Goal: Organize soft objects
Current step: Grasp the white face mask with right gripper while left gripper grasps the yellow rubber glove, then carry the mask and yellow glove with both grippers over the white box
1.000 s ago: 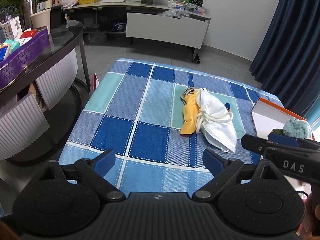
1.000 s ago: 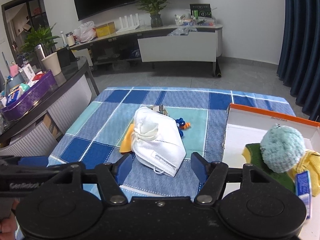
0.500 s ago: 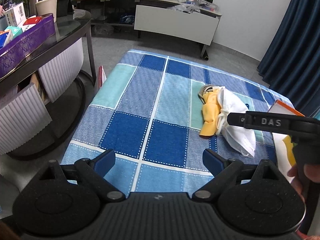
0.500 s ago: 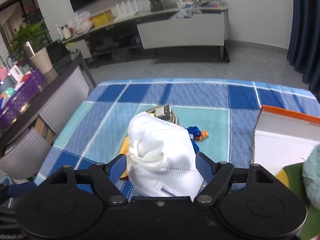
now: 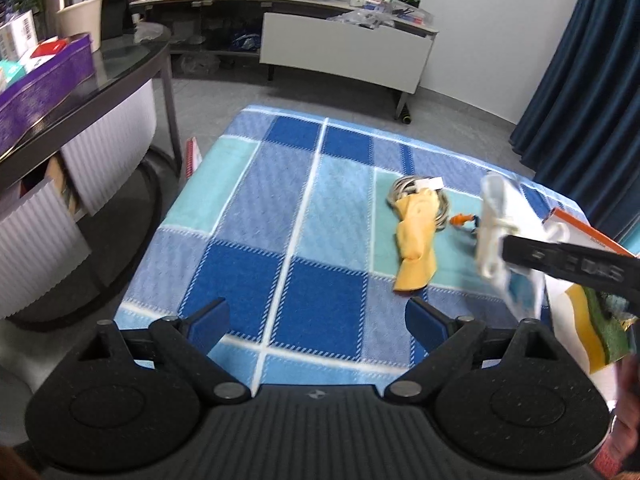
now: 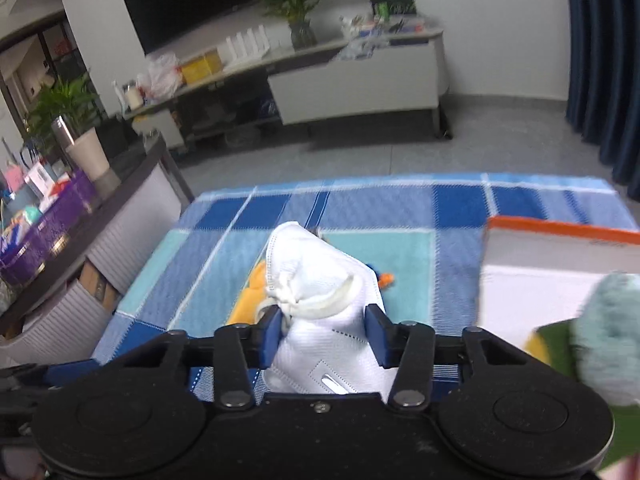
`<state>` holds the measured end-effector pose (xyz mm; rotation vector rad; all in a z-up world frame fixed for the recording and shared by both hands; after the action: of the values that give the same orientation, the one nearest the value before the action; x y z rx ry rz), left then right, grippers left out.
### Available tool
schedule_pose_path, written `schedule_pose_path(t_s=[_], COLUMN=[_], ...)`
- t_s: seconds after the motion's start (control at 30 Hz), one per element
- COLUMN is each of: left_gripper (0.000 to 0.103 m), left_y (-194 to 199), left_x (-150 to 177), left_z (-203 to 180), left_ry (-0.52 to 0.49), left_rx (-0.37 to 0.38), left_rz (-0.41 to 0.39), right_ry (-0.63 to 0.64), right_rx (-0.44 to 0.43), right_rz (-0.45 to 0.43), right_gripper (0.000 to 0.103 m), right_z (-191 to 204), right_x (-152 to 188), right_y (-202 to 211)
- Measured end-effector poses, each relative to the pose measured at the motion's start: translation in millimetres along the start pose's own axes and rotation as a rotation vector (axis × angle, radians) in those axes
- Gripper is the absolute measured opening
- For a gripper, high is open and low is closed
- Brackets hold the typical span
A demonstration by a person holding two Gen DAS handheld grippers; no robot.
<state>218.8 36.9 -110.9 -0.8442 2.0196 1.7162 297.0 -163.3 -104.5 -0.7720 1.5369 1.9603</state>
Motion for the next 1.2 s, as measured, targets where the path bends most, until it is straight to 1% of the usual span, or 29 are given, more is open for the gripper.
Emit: schedule_pose_path(t_s=[0.07, 0.13, 0.27, 0.37, 0.43, 0.47, 0.5, 0.57, 0.6, 0.63, 0.7, 0.8, 0.93, 1.2], left_gripper=[0.095, 0.092, 0.090, 0.084, 0.076, 0.074, 0.070, 0.056, 0.043, 0.033, 0.028, 0.025, 0.025, 0.025], left_y=[-5, -13, -30, -46, -59, -64, -68, -75, -79, -82, -80, -70, -43, 15], left_x=[-5, -12, -26, -32, -32, -32, -31, -29, -29, -28, -26, -25, -24, -5], left_z=[-7, -17, -38, -51, -58, -61, -62, -66, -67, -68, -68, -63, -58, -46], left_ry=[-0.019, -0.040, -0.084, -0.115, -0.128, -0.127, -0.129, -0.148, -0.154, -0.156, -0.162, -0.141, -0.145, -0.115], left_rx=[0.012, 0.017, 0.037, 0.039, 0.040, 0.044, 0.050, 0.053, 0.050, 0.057, 0.069, 0.099, 0.104, 0.073], left_rz=[-0.008, -0.014, -0.040, -0.043, -0.030, -0.024, -0.019, -0.006, -0.002, 0.004, -0.009, -0.012, -0.039, -0.062], right_ry=[0.009, 0.010, 0.015, 0.008, 0.019, 0.027, 0.026, 0.008, 0.005, 0.005, -0.003, -0.002, 0.002, 0.020], right_rx=[0.012, 0.025, 0.044, 0.038, 0.050, 0.060, 0.065, 0.055, 0.056, 0.057, 0.049, 0.047, 0.045, 0.029], right_rz=[-0.020, -0.041, -0.075, -0.084, -0.092, -0.096, -0.098, -0.095, -0.098, -0.100, -0.106, -0.115, -0.122, -0.129], right_gripper=[0.054, 0.054, 0.054, 0.054, 0.054, 0.054, 0.054, 0.054, 0.054, 0.054, 0.054, 0.054, 0.054, 0.054], right_z=[-4, -8, -13, -16, -17, -17, -19, -21, -22, -22, -21, -19, -15, 2], right_x=[0, 1, 4, 7, 10, 10, 11, 13, 14, 14, 14, 14, 15, 26], right_y=[16, 30, 52, 62, 67, 68, 69, 70, 70, 71, 74, 78, 81, 97])
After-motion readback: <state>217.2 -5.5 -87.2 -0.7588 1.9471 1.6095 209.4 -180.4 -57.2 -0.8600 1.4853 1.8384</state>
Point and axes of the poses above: each gripper's, at about its wrist camera, not at the fingertips, and y roughly against the way its jaws point, z to its left, x to its underside, the point moved 10 cm from there along -y, roughly the way its jaws point, and after that the axes turned 4 degrees about y, right-handed, at the moved point
